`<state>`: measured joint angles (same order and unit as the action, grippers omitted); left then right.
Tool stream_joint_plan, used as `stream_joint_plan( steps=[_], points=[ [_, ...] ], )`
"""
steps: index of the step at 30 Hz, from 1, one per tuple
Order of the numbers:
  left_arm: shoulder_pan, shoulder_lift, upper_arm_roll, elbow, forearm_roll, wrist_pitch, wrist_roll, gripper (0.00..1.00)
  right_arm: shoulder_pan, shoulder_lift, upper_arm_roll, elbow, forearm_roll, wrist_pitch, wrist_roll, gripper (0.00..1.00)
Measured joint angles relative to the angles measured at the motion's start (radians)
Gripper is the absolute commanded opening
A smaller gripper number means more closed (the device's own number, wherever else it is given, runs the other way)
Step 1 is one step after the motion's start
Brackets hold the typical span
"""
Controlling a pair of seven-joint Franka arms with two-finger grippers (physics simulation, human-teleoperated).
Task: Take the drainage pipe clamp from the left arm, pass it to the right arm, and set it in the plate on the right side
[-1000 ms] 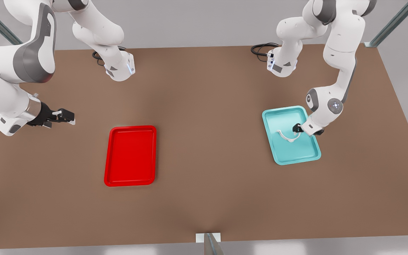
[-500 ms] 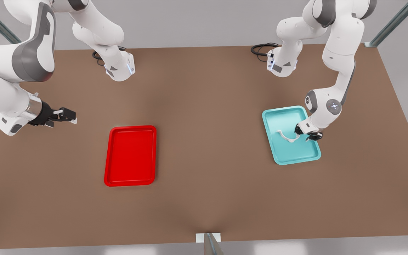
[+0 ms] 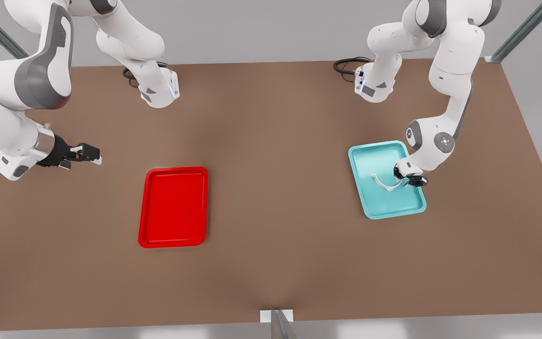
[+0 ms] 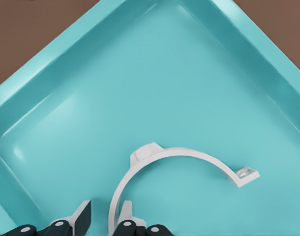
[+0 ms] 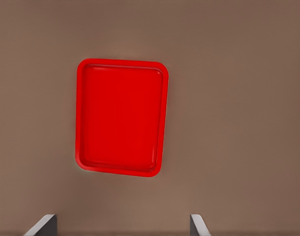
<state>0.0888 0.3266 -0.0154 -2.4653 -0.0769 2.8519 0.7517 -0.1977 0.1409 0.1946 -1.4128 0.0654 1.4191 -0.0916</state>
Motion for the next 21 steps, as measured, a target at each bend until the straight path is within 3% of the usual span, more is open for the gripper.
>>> stream_joint_plan(
  steps=[5, 10, 21],
  points=[
    [0.002, -0.001, 0.001, 0.0, 0.0, -0.003, 0.025, 0.45, 0.0, 0.0, 0.0, 0.0, 0.0, -0.001, -0.001, 1.0],
    [0.015, -0.001, 0.001, -0.002, 0.0, -0.006, 0.045, 0.34, -0.002, 0.001, -0.002, 0.0, 0.0, -0.001, -0.002, 1.0],
    [0.015, 0.004, 0.0, -0.002, -0.001, -0.008, 0.073, 0.21, -0.002, 0.001, -0.003, 0.0, 0.0, -0.001, -0.003, 1.0]
  ],
)
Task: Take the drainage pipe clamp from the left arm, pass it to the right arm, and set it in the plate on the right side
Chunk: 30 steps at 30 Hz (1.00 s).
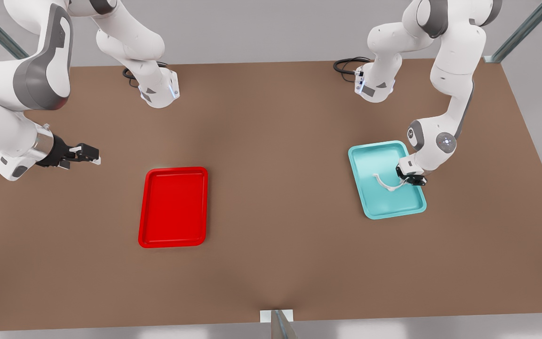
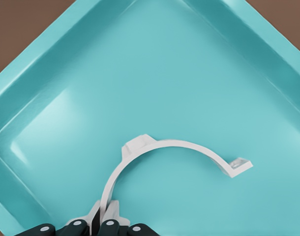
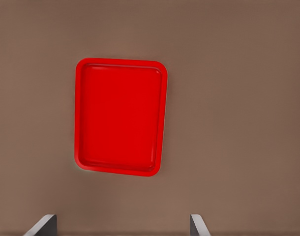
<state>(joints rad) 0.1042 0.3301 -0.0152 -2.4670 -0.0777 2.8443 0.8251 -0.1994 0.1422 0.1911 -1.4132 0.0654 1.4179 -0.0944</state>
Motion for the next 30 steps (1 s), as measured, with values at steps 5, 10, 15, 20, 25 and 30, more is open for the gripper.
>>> stream_joint_plan(
  steps=[5, 10, 15, 20, 25, 30],
  points=[
    [-0.001, 0.007, 0.0, 0.0, -0.002, 0.0, 0.006, 0.21, 0.001, 0.0, 0.0, 0.0, 0.0, 0.0, -0.001, 1.0],
    [0.0, -0.009, -0.002, 0.001, -0.004, -0.015, 0.01, 0.21, 0.0, 0.0, 0.0, 0.0, 0.0, 0.0, -0.001, 1.0],
    [-0.011, -0.09, -0.009, 0.062, -0.069, -0.122, 0.006, 0.21, 0.0, 0.0, 0.0, 0.0, 0.0, 0.0, -0.002, 1.0],
    [-0.143, -0.148, -0.016, 0.296, -0.138, -0.401, -0.07, 0.21, 0.001, 0.0, 0.001, 0.0, 0.0, 0.0, -0.002, 1.0],
    [-0.453, -0.073, -0.015, 0.518, -0.24, -0.573, -0.258, 0.21, 0.003, 0.026, 0.022, 0.015, 0.017, 0.006, 0.0, 1.0],
    [-0.647, 0.199, -0.014, 0.926, -0.287, -0.641, -0.486, 0.21, 0.098, 0.188, 0.106, 0.067, 0.035, 0.092, 0.012, 1.0]
  ],
)
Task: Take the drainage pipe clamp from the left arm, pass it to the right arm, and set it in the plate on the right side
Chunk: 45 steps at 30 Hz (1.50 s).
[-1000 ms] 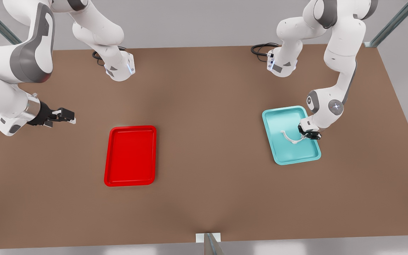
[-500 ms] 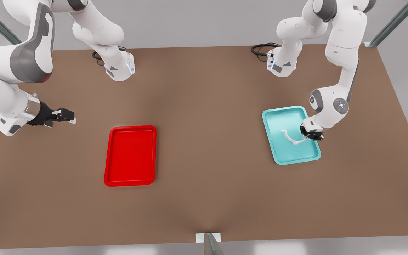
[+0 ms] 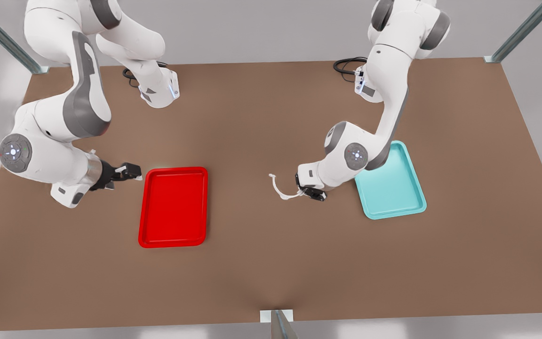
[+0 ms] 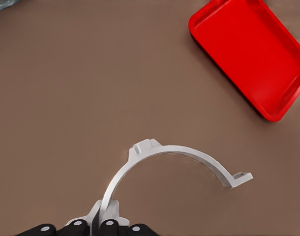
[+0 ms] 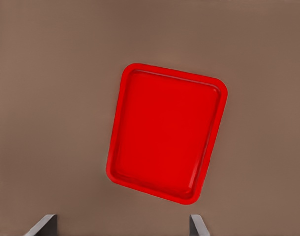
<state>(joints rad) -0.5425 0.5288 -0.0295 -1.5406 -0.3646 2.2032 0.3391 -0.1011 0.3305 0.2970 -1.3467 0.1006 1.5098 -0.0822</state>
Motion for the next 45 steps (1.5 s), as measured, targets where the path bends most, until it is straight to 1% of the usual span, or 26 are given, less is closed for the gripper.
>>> stream_joint_plan(
  steps=[3, 6, 11, 14, 19, 31, 32, 33, 34, 35, 36, 37, 38, 41, 42, 43, 45],
  points=[
    [-0.069, 0.078, 0.004, 0.138, 0.009, -0.004, -0.119, 0.21, 0.107, 0.058, 0.004, -0.008, -0.003, 0.092, 0.018, 1.0],
    [-0.125, 0.124, 0.006, 0.196, 0.042, 0.008, -0.231, 0.21, 0.178, 0.123, 0.005, -0.009, -0.007, 0.185, 0.047, 1.0],
    [-0.138, 0.133, 0.006, 0.208, 0.059, 0.034, -0.384, 0.21, 0.248, 0.179, 0.013, -0.029, -0.004, 0.289, 0.095, 1.0],
    [-0.139, 0.137, 0.004, 0.209, 0.061, 0.044, -0.458, 0.21, 0.263, 0.148, 0.063, -0.094, -0.002, 0.323, 0.137, 1.0],
    [-0.138, 0.139, 0.002, 0.21, 0.06, 0.053, -0.557, 0.21, 0.266, 0.149, 0.112, -0.126, -0.001, 0.357, 0.195, 1.0],
    [-0.143, 0.14, -0.005, 0.216, 0.031, 0.08, -0.709, 0.21, 0.267, 0.238, 0.127, -0.129, -0.011, 0.499, 0.278, 1.0],
    [-0.142, 0.141, -0.009, 0.216, 0.031, 0.083, -0.718, 0.21, 0.272, 0.243, 0.127, -0.129, -0.012, 0.514, 0.282, 0.96],
    [-0.142, 0.141, -0.011, 0.216, 0.03, 0.086, -0.727, 0.21, 0.277, 0.246, 0.126, -0.129, -0.012, 0.528, 0.285, 0.79],
    [-0.142, 0.142, -0.012, 0.216, 0.03, 0.088, -0.736, 0.21, 0.28, 0.249, 0.126, -0.13, -0.015, 0.54, 0.288, 0.66],
    [-0.142, 0.144, -0.014, 0.216, 0.03, 0.09, -0.744, 0.21, 0.283, 0.251, 0.126, -0.13, -0.018, 0.551, 0.289, 0.57],
    [-0.142, 0.145, -0.015, 0.216, 0.03, 0.092, -0.751, 0.21, 0.284, 0.251, 0.126, -0.13, -0.018, 0.56, 0.29, 0.45],
    [-0.141, 0.146, -0.016, 0.216, 0.03, 0.094, -0.759, 0.21, 0.285, 0.252, 0.126, -0.13, -0.014, 0.567, 0.288, 0.28],
    [-0.141, 0.146, -0.016, 0.216, 0.03, 0.095, -0.766, 0.21, 0.285, 0.253, 0.125, -0.13, -0.008, 0.575, 0.284, 0.21],
    [-0.141, 0.146, -0.016, 0.216, 0.031, 0.098, -0.785, 0.21, 0.284, 0.254, 0.126, -0.13, 0.001, 0.595, 0.275, 0.21],
    [-0.141, 0.146, -0.016, 0.216, 0.031, 0.1, -0.79, 0.73, 0.283, 0.254, 0.126, -0.13, 0.0, 0.601, 0.273, 0.21],
    [-0.142, 0.147, -0.015, 0.216, 0.031, 0.104, -0.794, 1.0, 0.282, 0.254, 0.126, -0.13, -0.001, 0.606, 0.272, 0.21],
    [-0.147, 0.147, -0.015, 0.216, 0.029, 0.111, -0.8, 1.0, 0.281, 0.254, 0.126, -0.128, -0.009, 0.613, 0.274, 0.21]
  ],
)
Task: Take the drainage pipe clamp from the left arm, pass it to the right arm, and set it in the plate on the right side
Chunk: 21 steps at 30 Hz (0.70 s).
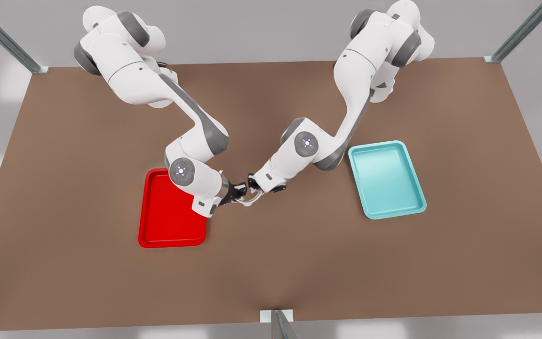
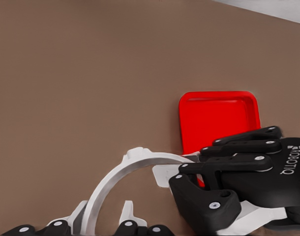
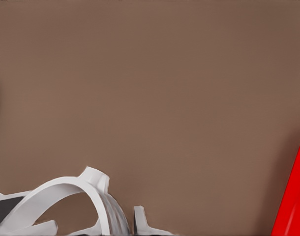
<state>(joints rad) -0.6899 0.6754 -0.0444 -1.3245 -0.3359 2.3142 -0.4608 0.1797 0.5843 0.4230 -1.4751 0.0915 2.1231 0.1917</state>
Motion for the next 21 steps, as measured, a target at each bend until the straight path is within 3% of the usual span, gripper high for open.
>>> stream_joint_plan(
  steps=[9, 14, 21],
  points=[
    [0.036, -0.037, 0.023, 0.006, -0.003, 0.007, -0.011, 1.0, -0.019, -0.01, -0.006, 0.009, -0.04, 0.009, 0.013, 0.21],
    [0.266, -0.122, 0.027, 0.006, 0.002, -0.13, 0.022, 1.0, -0.074, -0.065, -0.004, -0.052, -0.163, -0.002, 0.018, 0.21],
    [0.564, -0.248, 0.038, 0.005, 0.22, -0.395, 0.149, 1.0, -0.365, -0.079, 0.031, -0.185, -0.262, -0.013, -0.032, 0.21]
  ],
)
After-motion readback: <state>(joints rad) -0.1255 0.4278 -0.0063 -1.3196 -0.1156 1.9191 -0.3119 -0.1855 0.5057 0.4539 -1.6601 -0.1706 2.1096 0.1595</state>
